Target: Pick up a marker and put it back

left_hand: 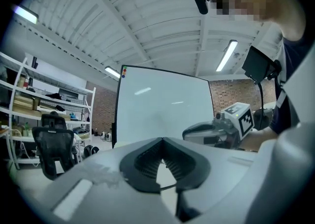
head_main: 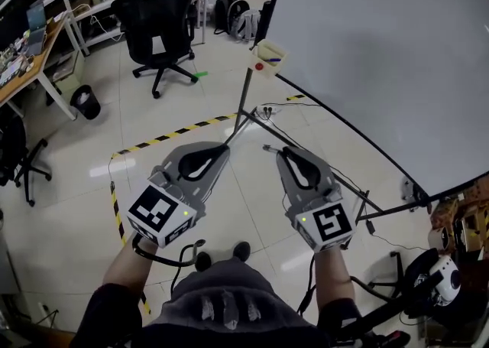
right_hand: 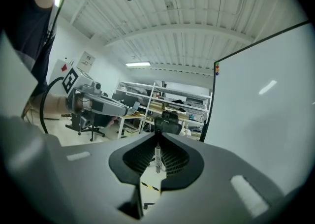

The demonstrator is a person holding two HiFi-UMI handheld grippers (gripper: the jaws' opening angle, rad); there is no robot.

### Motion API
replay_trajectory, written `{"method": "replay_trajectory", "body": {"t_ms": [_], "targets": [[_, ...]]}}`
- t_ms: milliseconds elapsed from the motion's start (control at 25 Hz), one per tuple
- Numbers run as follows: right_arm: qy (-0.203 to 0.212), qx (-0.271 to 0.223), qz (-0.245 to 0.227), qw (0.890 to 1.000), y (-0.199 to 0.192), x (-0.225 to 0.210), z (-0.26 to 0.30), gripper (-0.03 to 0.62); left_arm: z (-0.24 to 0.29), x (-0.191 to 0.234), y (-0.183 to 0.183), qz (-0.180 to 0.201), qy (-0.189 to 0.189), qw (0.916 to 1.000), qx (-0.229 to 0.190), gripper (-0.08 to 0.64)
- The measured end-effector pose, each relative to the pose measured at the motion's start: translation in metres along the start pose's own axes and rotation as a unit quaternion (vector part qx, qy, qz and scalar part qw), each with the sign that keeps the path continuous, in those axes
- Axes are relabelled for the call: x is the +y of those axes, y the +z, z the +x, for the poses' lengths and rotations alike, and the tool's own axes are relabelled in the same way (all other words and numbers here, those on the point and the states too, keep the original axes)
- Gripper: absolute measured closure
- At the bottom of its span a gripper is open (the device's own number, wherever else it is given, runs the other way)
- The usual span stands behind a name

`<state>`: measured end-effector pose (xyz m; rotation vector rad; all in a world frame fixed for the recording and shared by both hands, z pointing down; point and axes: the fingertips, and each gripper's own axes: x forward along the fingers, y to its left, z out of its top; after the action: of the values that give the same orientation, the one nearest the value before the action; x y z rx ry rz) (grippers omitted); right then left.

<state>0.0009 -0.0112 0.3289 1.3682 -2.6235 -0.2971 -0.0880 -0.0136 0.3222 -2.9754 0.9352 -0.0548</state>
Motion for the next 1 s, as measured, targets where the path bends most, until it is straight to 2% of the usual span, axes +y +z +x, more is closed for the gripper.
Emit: {"method": "replay_trajectory", "body": {"t_ms": [240,400,720,1000], "targets": [[0.0,0.015,-0.001,1.0,0.005,0.054,-0.001,0.555,-0.054,0.006,-0.02,-0.026,0.003,0.9995,0.017,0.554],[-0.008,0.018,0.0,1.0,0.007,0.065,-0.011,0.555,-0.063,0.002,-0.015,-0.03,0.004,0.9995,-0.002,0.554],[-0.013,-0.001,0.007,1.0,0.017,0.061,-0.049,0.555,-0.055,-0.027,-0.007,-0.024,0.005,0.9997,0.006,0.554],[-0.02,-0.01,0.007,1.0,0.009,0.034,-0.09,0.555,-0.024,-0.071,-0.006,0.005,0.004,0.9999,0.011,0.554]]}}
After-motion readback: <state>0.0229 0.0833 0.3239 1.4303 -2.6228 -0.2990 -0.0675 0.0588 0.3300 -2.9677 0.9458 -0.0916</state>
